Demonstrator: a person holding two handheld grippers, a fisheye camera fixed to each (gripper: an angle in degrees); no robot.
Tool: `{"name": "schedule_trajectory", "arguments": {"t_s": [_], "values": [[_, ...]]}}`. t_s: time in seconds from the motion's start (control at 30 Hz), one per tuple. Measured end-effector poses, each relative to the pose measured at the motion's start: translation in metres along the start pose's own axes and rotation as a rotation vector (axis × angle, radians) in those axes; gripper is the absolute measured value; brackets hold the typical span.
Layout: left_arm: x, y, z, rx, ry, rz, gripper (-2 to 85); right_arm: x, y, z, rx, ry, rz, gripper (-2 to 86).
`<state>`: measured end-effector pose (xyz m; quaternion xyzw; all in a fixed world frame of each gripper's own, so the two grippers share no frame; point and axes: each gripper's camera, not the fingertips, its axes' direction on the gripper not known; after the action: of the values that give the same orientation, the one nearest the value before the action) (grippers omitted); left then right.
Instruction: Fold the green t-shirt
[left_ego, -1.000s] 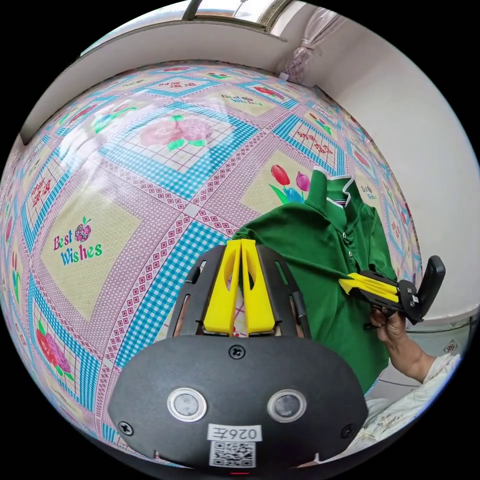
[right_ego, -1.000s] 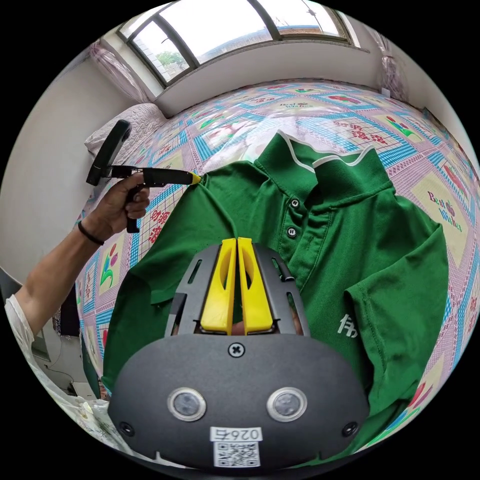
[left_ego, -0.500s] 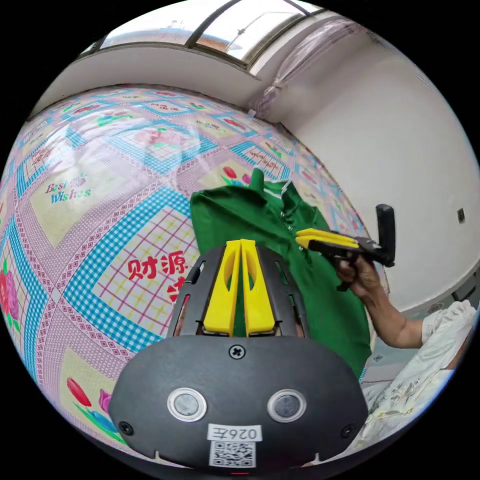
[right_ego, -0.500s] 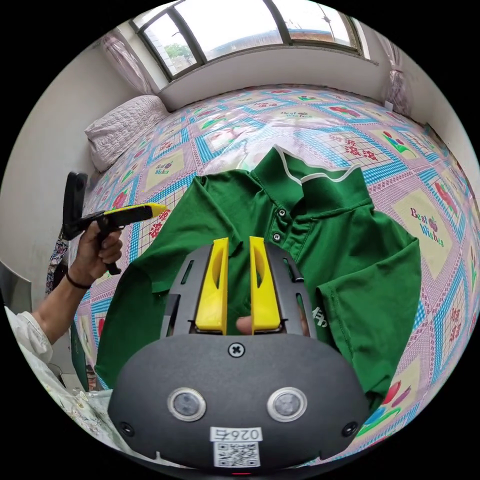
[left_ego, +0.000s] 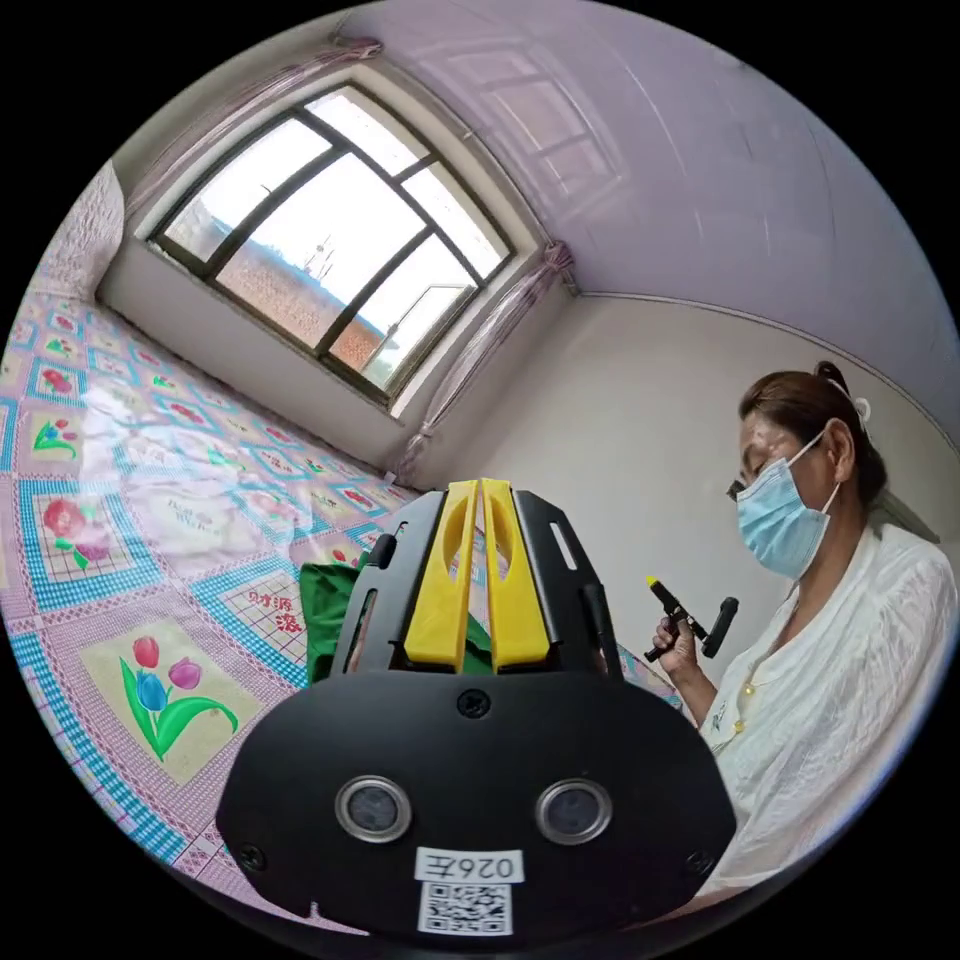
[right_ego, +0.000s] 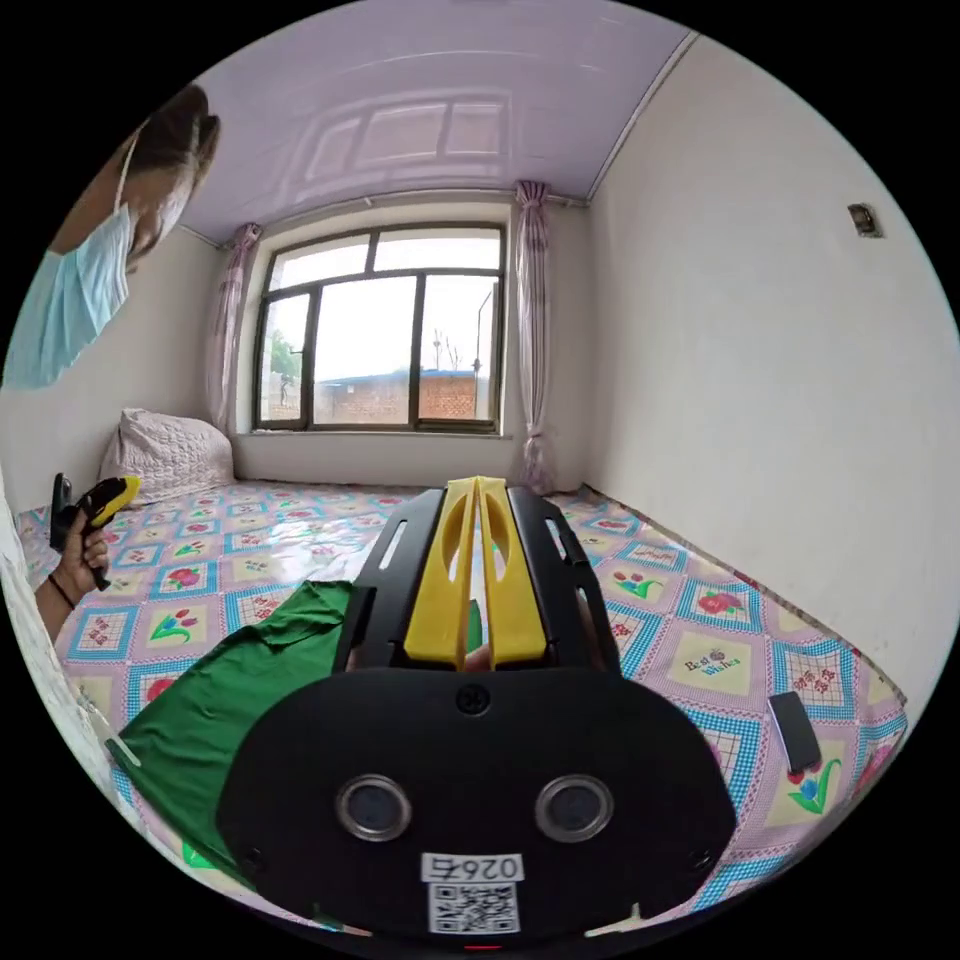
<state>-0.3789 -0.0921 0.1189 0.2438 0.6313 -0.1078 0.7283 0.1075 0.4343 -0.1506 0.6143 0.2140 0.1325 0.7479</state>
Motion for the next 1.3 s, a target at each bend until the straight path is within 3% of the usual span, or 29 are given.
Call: {"name": "schedule_trajectory", "arguments": {"t_s": [0.07, 0.2, 0.37, 0.57, 0.87, 1.3], "values": [[0.05, -0.007, -0.021, -0.053, -0.114, 0.104, -0.8, 0.012, -0.03, -0.034, -0.029, -0.1, 0.086, -0.9], [0.079, 0.014, -0.025, -0.282, -0.256, 0.081, 0.1, 0.013, -0.024, -0.032, -0.216, -0.154, 0.061, -0.9], [0.061, 0.12, -0.045, -0.607, -0.363, -0.192, 9.9, 0.006, 0.095, 0.002, -0.651, -0.17, 0.077, 1.7], [0.047, 0.22, -0.057, -0.9, -0.514, -0.381, 10.8, -0.003, 0.207, 0.032, -0.895, -0.098, 0.156, 4.8], [0.071, 0.252, -0.013, -1.053, -0.621, -0.298, 11.3, -0.022, 0.242, 0.116, -1.005, -0.119, 0.224, 8.5], [0.09, 0.257, 0.019, -1.032, -0.674, -0.262, 11.2, -0.065, 0.233, 0.196, -1.03, -0.052, 0.134, 5.7]]}}
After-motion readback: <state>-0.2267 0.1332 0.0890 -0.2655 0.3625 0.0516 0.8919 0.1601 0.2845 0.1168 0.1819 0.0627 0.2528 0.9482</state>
